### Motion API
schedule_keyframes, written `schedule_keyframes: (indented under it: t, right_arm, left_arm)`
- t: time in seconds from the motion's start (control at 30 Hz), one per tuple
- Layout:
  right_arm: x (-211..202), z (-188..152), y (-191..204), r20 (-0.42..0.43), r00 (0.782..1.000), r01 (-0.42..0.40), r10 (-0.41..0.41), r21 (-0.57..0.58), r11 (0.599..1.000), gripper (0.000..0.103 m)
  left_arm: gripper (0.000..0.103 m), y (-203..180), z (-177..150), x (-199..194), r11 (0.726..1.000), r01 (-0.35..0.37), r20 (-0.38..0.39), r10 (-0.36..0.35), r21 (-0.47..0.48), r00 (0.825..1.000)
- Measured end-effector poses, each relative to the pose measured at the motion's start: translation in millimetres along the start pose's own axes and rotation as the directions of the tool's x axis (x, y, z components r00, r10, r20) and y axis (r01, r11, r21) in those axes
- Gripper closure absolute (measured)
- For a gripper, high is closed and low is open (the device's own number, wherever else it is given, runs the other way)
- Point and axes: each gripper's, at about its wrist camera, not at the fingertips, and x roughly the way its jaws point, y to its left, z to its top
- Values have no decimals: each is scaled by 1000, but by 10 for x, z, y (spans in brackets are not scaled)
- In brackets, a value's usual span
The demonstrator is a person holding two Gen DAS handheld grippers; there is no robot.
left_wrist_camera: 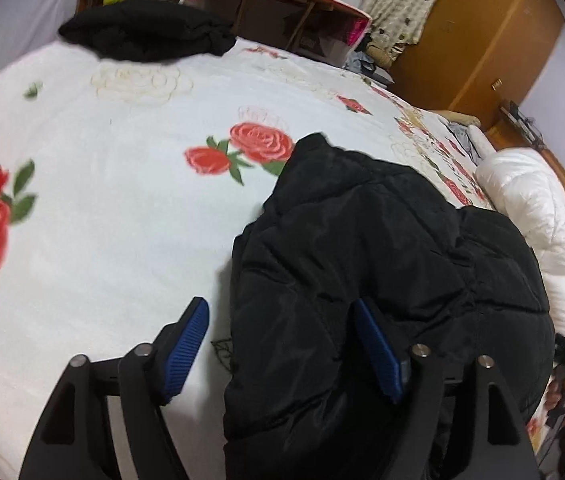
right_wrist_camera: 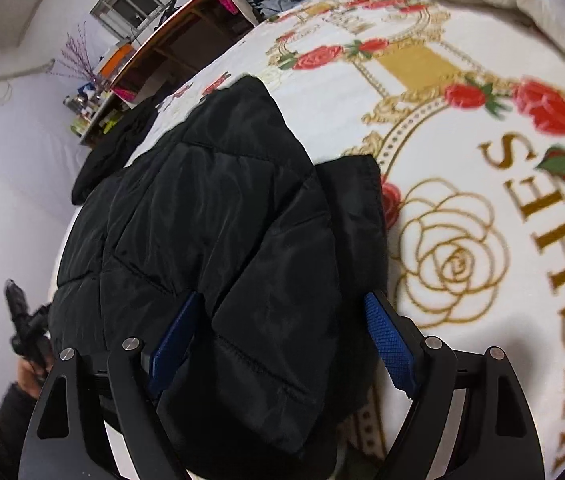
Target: Fold large clothes
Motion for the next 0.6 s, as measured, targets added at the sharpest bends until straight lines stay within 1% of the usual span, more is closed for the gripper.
schedule_keyframes:
  t: [0.07,0.17,0.27,0.4,0.47,0.6]
  right_arm:
    - [37,-2,-20,-1,1000,-6,6,5,1000,14]
    - [108,7,-60,-2,1000,-23,23,17,1000,11]
    - [174,25,-89,-11,999,-40,40,39,998,11]
    - [217,47,-88,-20,999,-42,43,44,998,11]
    - [218,50,-106,-26,999,-44,45,43,998,12]
    - [224,64,-106,-29,998,-53,54,39,998,16]
  left_arm:
    - [19,27,-30,29,1000,4,4,-4,-12,1000]
    - [17,75,-71,98,999,25,-1,-25,-36,1000]
    - [15,108,-92,191,996,50,-22,-52,-75,998]
    - [13,138,-72,315,989,92,-57,-99,-112,993]
    - [13,108,-44,360,988,105,-76,-113,-109,991]
    - [12,16,-27,404,992,104,-98,-111,-76,989]
